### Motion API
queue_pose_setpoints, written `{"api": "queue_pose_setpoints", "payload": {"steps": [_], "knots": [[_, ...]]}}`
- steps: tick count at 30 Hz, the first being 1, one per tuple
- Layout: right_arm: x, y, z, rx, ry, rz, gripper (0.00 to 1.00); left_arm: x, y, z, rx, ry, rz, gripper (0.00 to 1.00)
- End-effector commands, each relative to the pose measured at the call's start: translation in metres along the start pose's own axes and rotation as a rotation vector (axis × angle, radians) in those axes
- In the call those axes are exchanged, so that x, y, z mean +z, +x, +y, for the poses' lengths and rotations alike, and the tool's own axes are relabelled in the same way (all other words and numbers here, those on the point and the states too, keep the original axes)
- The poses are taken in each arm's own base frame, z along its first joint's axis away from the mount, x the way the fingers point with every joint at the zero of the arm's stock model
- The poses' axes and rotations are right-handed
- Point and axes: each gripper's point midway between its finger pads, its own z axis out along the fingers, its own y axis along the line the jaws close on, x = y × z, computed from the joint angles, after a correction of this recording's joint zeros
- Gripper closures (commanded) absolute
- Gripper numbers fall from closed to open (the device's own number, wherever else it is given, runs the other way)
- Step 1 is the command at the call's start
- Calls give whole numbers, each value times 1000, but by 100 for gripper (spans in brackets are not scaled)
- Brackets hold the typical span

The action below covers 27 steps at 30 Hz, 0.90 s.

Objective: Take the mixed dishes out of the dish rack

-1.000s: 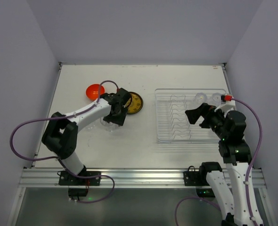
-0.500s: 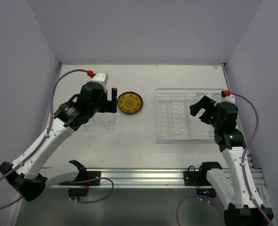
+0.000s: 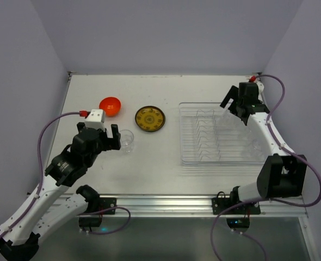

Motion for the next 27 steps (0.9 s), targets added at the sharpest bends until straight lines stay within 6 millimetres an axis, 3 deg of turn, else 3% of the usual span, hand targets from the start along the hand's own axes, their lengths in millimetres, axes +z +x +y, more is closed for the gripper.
{"api": "queue_pose_setpoints", "payload": {"steps": [1, 6, 14, 22, 27], "knots": [[8, -37, 2, 8, 53, -80, 1, 5, -14, -9, -10, 31, -59, 0], [34, -24, 2, -25, 96, 6, 4, 6, -11, -15, -4, 63, -45, 0], [53, -3, -9, -52, 142, 51, 7, 1, -14, -17, -15, 88, -69, 0], [75, 17, -15, -63, 160, 112, 28, 6, -9, -20, 0, 96, -43, 0], [76, 24, -14, -52, 135, 104, 32, 7, -7, -20, 2, 95, -39, 0]]}}
